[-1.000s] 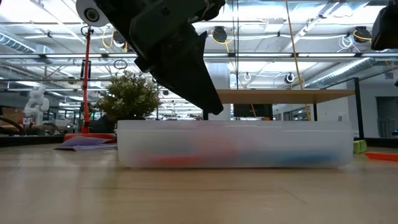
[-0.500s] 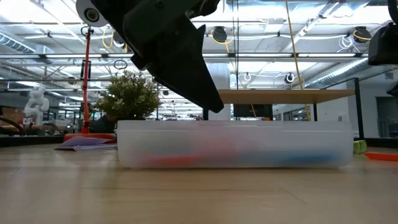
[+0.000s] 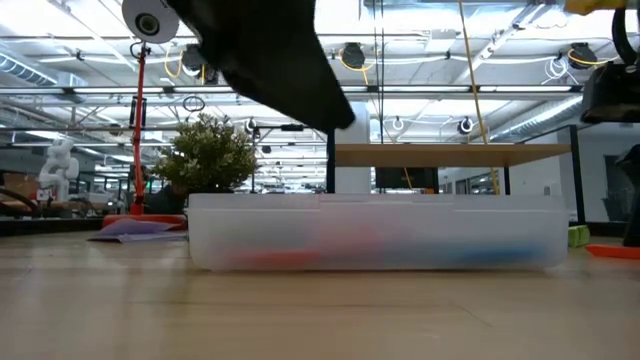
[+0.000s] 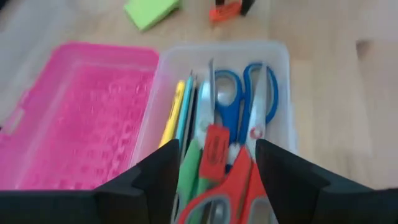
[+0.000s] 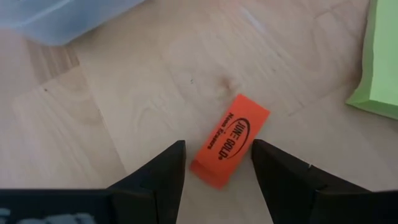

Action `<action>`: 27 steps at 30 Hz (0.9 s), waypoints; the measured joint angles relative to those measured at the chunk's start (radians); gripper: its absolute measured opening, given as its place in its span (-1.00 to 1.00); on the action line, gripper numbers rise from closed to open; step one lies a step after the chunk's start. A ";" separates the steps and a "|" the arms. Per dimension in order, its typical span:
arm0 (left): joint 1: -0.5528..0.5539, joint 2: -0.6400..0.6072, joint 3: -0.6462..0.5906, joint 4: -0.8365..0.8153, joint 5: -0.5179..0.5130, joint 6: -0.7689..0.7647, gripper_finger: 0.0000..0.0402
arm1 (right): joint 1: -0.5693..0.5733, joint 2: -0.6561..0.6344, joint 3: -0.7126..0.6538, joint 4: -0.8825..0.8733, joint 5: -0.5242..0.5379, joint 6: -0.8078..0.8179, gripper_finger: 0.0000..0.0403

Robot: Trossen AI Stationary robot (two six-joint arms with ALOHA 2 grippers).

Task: Pack school essentials
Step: Put the right orange eraser into the pink supply box

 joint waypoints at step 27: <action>-0.126 -0.060 -0.001 -0.459 -0.088 -0.426 0.06 | -0.001 -0.158 -0.019 0.064 -0.076 -0.082 -0.61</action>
